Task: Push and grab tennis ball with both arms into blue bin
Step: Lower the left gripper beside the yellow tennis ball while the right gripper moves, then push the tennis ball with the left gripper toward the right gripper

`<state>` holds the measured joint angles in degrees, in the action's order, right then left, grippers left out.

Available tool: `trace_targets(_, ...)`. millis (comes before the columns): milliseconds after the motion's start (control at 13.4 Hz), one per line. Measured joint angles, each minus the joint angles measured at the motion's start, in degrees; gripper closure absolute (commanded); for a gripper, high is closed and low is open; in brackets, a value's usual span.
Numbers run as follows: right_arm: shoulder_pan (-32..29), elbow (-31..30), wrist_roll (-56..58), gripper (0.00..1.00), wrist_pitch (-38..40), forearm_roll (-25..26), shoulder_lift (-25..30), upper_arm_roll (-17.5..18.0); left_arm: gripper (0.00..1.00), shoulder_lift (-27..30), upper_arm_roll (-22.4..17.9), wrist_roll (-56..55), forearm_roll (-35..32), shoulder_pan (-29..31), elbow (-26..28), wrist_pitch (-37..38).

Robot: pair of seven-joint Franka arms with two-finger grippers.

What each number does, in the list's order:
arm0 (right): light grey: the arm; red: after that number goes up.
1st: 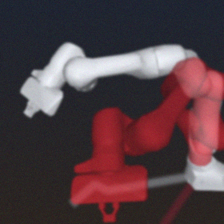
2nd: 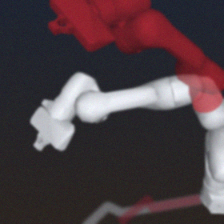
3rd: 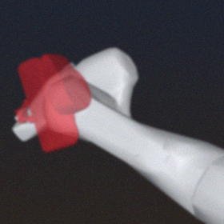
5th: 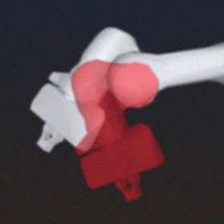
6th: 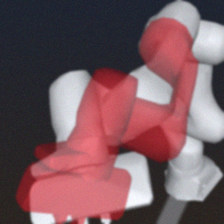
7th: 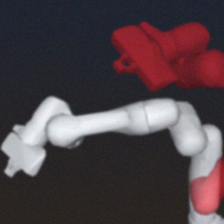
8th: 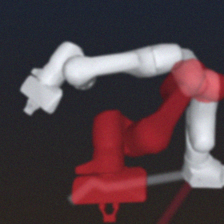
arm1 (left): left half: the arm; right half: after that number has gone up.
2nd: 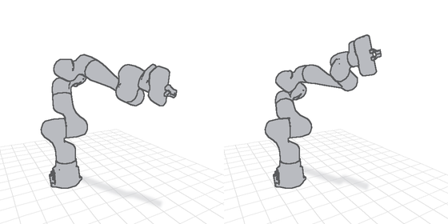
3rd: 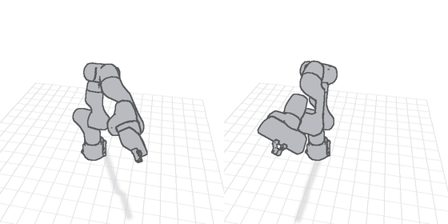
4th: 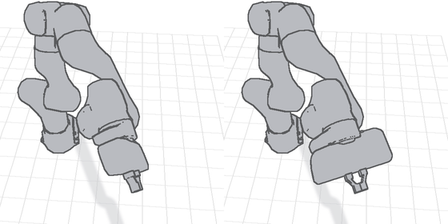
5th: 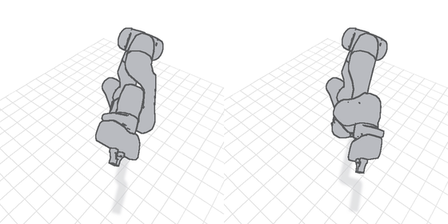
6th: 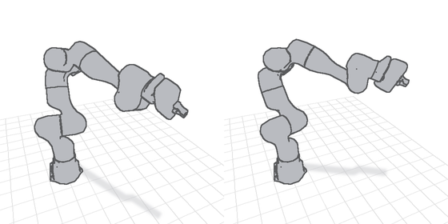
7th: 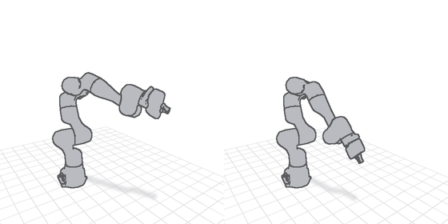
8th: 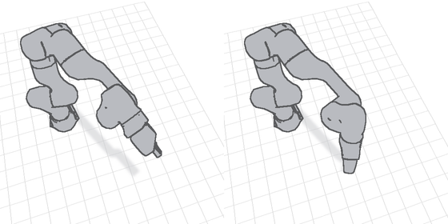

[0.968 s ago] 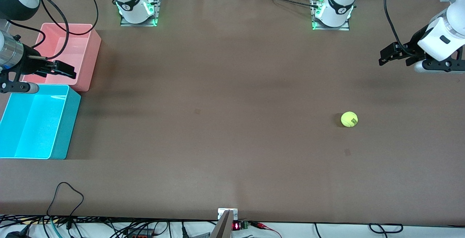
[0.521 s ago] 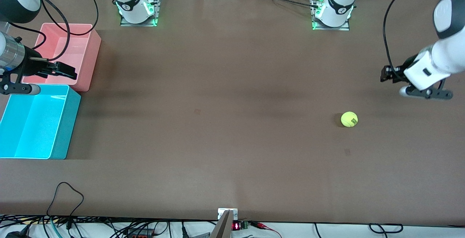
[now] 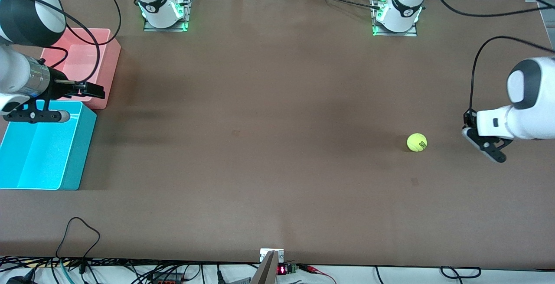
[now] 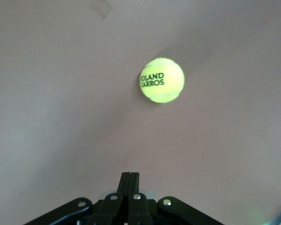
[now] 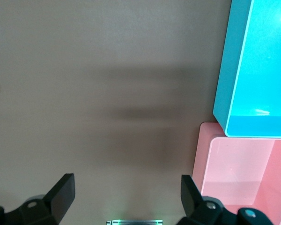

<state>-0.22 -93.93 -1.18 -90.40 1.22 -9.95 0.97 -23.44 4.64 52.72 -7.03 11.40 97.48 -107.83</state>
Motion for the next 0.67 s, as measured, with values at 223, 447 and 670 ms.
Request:
trace_targets(223, -0.1, 0.0, 0.0, 0.0, 0.1, 0.0, -0.8, 0.0, 1.0, -3.2, -0.1, 14.1, -0.4, 2.3, 2.1, -8.3)
trace_targets(447, 0.1, 0.0, 0.0, 0.0, 0.9, 0.0, -0.9, 0.0, 1.0, -5.3, -0.1, 23.8, -0.5, 2.9, 4.3, -13.7)
trace_targets(670, 0.1, 0.0, 0.0, 0.0, 2.2, 0.0, -0.9, 0.0, 1.0, -6.8, 0.0, 28.2, -0.5, 2.9, 7.1, -18.7)
